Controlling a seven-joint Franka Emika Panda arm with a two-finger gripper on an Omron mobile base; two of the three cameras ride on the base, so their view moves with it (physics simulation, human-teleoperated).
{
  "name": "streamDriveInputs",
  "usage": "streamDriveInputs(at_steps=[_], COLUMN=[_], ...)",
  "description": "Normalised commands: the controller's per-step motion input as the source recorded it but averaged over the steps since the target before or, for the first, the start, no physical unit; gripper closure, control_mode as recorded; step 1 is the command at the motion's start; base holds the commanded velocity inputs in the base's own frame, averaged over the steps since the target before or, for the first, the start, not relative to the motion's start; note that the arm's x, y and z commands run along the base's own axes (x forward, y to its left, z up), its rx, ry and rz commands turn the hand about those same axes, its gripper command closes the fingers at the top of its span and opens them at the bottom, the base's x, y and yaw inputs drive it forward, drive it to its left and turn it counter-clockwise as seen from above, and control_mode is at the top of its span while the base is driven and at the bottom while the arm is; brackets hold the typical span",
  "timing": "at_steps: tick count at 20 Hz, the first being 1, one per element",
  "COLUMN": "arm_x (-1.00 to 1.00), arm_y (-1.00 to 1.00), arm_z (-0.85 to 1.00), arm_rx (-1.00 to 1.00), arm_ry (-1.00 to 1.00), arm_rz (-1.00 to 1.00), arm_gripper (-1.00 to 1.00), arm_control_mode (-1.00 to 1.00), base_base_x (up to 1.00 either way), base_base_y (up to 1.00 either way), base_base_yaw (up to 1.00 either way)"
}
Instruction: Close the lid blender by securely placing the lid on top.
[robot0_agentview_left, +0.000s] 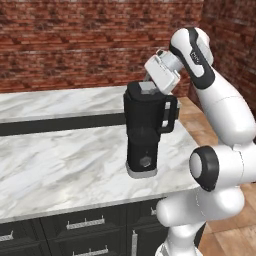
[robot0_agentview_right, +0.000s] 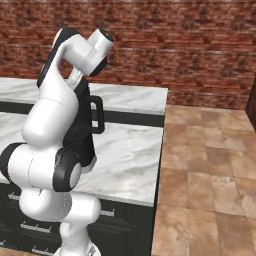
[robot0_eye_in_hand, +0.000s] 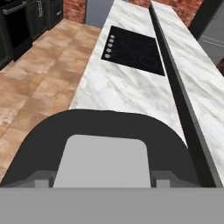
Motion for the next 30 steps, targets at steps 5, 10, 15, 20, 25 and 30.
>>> streamDriveInputs(at_steps=[5, 10, 15, 20, 25, 30], arm_x=[0.06, -0.04, -0.08, -0.16, -0.11, -0.02], arm_y=[0.0, 0.0, 0.0, 0.0, 0.0, 0.0], arm_z=[0.0, 0.0, -0.1, -0.25, -0.02, 0.0], arm_rx=[0.0, 0.0, 0.0, 0.0, 0.0, 0.0], arm_ry=[0.04, 0.17, 0.13, -0.02, -0.09, -0.08], arm_rz=[0.0, 0.0, -0.02, 0.0, 0.0, 0.0], arm_gripper=[1.0, 1.0, 1.0, -1.0, -1.0, -1.0], arm_control_mode=[-1.0, -1.0, -1.0, -1.0, -1.0, -1.0], base_base_x=[0.0, 0.0, 0.0, 0.0, 0.0, 0.0], base_base_y=[0.0, 0.0, 0.0, 0.0, 0.0, 0.0], base_base_yaw=[0.0, 0.0, 0.0, 0.0, 0.0, 0.0])
